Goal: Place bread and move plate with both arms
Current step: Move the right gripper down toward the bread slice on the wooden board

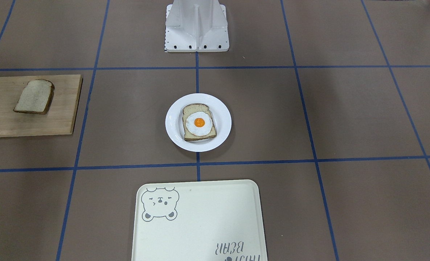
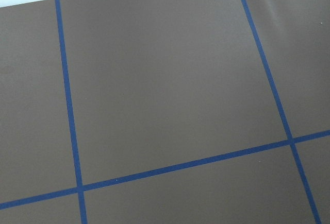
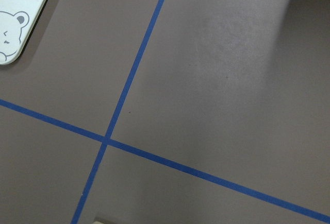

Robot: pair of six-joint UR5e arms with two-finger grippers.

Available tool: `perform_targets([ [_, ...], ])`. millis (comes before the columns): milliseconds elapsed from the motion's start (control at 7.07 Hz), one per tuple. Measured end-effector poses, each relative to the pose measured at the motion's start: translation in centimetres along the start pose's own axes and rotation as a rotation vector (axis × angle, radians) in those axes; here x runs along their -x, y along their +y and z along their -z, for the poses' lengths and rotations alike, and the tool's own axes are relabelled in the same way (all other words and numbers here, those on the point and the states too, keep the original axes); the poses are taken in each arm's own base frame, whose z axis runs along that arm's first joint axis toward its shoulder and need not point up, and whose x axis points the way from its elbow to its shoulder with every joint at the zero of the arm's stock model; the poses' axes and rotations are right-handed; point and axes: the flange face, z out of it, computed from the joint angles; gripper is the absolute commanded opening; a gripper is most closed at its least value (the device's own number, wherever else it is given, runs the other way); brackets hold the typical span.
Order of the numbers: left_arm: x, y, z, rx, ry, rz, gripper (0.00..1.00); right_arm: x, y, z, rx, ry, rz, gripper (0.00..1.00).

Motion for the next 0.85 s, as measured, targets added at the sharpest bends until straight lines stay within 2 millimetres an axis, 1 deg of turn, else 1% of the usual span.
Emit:
perform_targets([
  [141, 0.3, 0.4, -0.2, 0.007, -0.001, 0.006, 0.99, -0.2, 1.1, 0.5, -0.012, -0.003, 0.005, 1.0],
  [283, 0.9, 1.2, -0.6, 0.019, -0.001, 0.017, 0.99, -0.5, 2.3, 0.9, -0.027, -0.004, 0.016, 1.0],
  [424, 1.6, 2.2, -1.1, 0.033, -0.003, 0.03, 0.99, -0.9, 3.2, 0.8, -0.027, -0.004, 0.014, 1.0],
  [707, 2.1, 4.2, -1.3, 0.048, -0.006, 0.054, 0.99, -1.9, 5.0, 0.2, -0.014, -0.011, -0.007, 1.0],
  [848, 2.2, 4.7, -1.2, 0.049, -0.008, 0.065, 0.99, -2.7, 6.8, -0.3, -0.012, -0.025, -0.015, 1.0],
])
